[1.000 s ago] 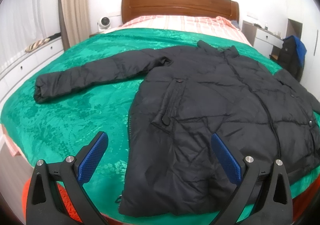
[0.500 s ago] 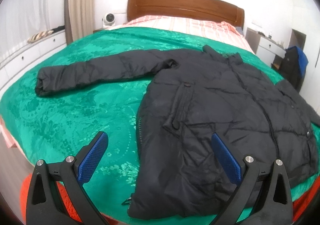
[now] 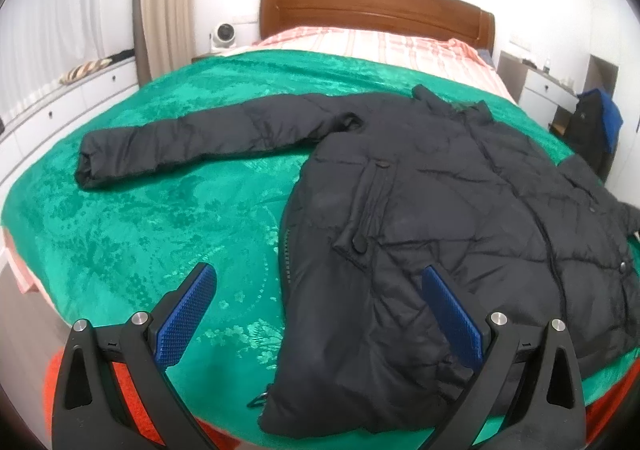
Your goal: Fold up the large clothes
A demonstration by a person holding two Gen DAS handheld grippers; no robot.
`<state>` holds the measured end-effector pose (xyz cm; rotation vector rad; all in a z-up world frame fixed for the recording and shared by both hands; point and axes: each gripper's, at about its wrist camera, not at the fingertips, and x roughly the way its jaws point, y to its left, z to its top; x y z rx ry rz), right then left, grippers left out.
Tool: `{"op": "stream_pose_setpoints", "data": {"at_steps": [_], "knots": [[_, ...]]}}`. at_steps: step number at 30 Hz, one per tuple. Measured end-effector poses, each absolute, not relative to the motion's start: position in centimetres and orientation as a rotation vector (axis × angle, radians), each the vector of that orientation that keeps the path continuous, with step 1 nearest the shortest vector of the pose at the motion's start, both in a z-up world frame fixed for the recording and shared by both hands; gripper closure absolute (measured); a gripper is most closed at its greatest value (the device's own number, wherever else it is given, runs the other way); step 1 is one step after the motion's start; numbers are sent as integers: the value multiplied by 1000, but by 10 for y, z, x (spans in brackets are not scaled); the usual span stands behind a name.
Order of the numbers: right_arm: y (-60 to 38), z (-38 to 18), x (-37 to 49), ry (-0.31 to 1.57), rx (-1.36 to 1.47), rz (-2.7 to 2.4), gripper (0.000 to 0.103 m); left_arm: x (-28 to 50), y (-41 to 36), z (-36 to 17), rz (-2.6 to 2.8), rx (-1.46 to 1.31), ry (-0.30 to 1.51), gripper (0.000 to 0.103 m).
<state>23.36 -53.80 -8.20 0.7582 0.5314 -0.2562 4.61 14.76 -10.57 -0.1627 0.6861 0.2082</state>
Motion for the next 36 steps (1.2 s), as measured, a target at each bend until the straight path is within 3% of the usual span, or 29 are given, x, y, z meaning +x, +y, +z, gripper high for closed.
{"op": "stream_pose_setpoints", "data": {"at_steps": [7,10,13,15,16,17,20,25,36], "knots": [[-347,67,288,418,473,180,91,47,154,-106,187,-210,684,1],[-237,94,320,424,391,349,91,41,160,-102,199,-220,658,1],[-125,85,347,473,309,453,89,37,166,-99,219,-215,637,1],[-59,57,363,554,281,485,69,36,170,-100,232,-212,637,1],[-26,36,370,625,280,503,34,36,172,-102,237,-215,644,1],[0,13,374,688,294,522,22,36,174,-104,240,-218,651,1],[56,-46,359,830,321,577,22,36,176,-107,247,-214,665,1],[63,-81,284,828,243,674,22,38,178,-111,235,-240,674,0],[-104,-65,140,489,65,349,11,53,165,-125,251,-227,724,1]]}}
